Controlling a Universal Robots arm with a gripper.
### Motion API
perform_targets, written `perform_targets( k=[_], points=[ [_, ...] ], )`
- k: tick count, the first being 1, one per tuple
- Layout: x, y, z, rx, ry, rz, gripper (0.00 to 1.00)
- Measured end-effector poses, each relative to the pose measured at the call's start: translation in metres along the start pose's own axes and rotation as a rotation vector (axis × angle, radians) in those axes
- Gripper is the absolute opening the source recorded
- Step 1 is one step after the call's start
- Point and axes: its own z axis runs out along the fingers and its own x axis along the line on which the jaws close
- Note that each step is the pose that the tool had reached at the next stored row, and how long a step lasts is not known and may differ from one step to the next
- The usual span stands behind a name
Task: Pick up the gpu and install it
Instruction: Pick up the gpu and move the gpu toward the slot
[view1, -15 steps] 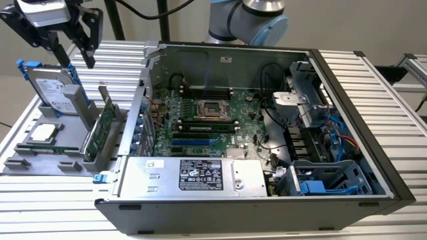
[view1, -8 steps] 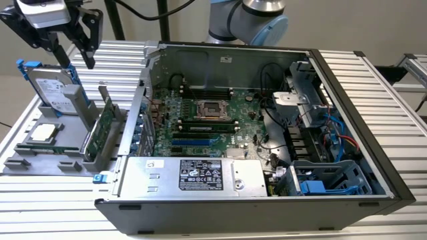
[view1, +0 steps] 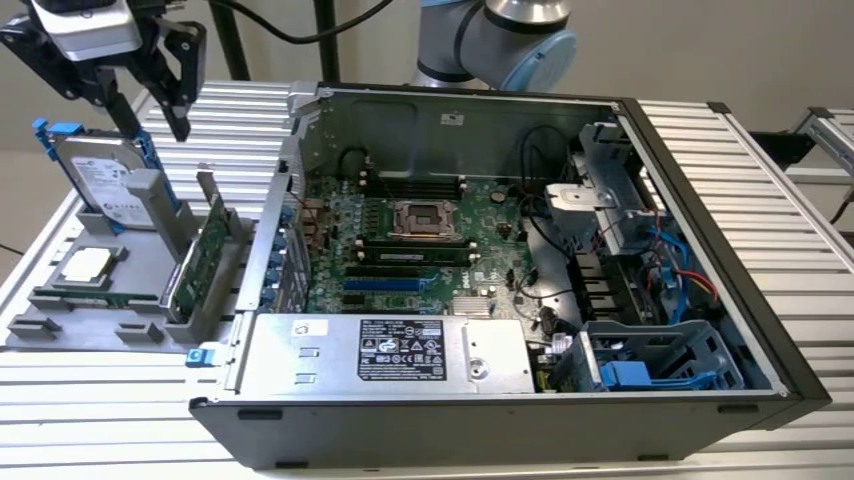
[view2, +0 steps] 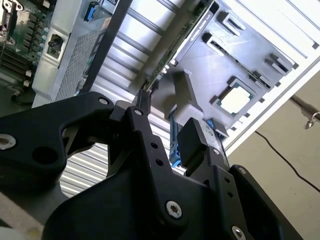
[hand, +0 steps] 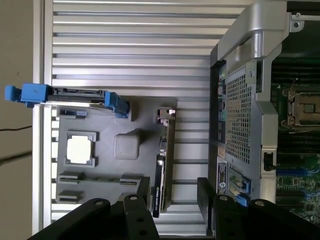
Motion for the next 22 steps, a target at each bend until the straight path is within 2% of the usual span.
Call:
perform_targets(
  k=[22],
  points=[
    [0.0001, -0.0011, 0.0054, 0.0, -0.0001, 0.0, 1.0]
  ],
)
